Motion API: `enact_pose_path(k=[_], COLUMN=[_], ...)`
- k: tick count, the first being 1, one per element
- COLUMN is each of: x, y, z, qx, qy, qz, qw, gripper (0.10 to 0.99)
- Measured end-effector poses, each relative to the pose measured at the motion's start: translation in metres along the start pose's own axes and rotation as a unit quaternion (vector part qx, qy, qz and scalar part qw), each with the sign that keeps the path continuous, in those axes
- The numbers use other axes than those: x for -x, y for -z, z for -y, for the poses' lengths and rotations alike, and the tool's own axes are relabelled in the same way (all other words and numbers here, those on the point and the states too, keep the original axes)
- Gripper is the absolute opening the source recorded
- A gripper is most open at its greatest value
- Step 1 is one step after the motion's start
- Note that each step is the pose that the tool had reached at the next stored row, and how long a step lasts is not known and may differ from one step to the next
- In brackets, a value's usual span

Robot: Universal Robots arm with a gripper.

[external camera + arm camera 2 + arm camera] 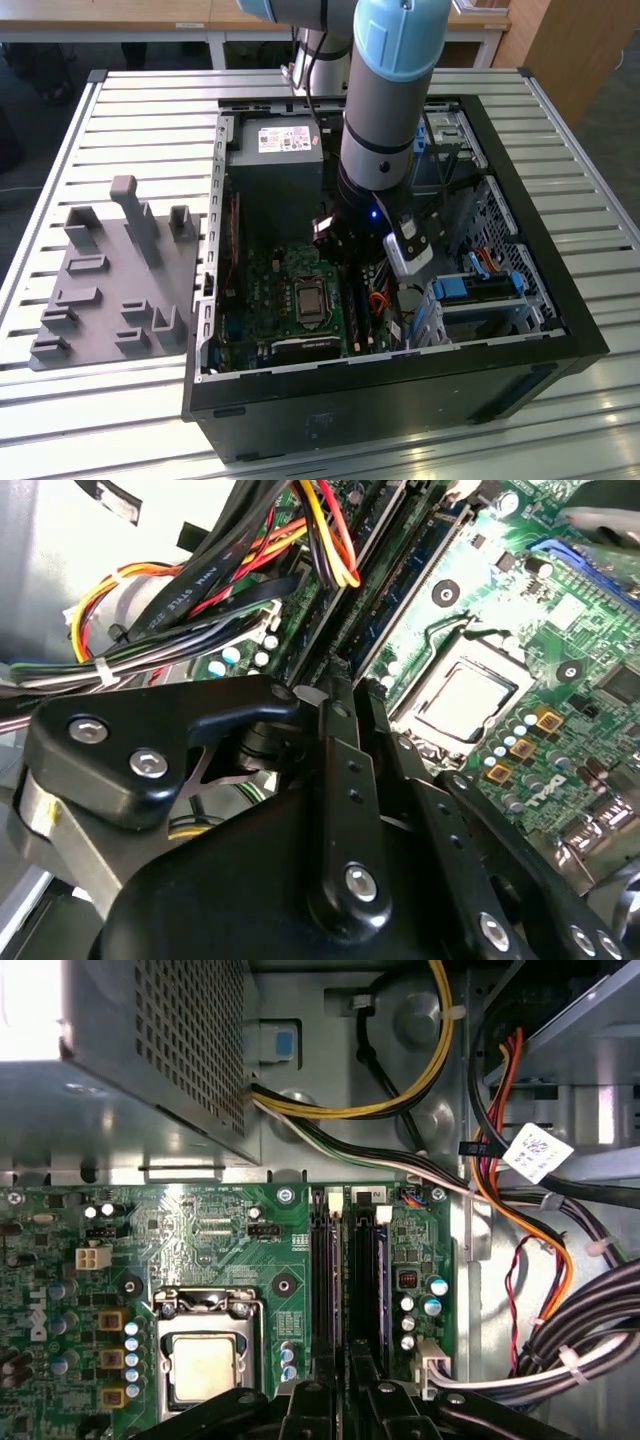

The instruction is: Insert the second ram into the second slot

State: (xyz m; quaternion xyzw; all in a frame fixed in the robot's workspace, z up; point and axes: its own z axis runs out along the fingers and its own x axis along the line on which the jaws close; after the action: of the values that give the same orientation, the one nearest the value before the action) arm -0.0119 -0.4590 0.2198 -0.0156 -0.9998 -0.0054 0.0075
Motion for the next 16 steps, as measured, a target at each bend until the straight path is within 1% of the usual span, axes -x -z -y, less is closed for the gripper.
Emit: enact_pose_path(k=[7,8,9,10,16], x=[-0.0001,-0.0001,-0.0001,-0.0001,-0.0001], y=[0.0079,0.0079,0.0079,0.0079,0.0054], z=[-0.0001,-0.0001,-0.0001,-0.0001,-0.0001], qx=[0.0000,0.0002,0.0002,0.0002,0.0001], qy=[0.000,0.000,0.000,0.000,0.000], qz=[-0.0001,0.0000,0.0000,0.0000,-0.0001], qw=[1.0000,1.0000,1.0000,1.0000,1.0000], gripper=[0.196,0.133,0.133,0.106,0.106])
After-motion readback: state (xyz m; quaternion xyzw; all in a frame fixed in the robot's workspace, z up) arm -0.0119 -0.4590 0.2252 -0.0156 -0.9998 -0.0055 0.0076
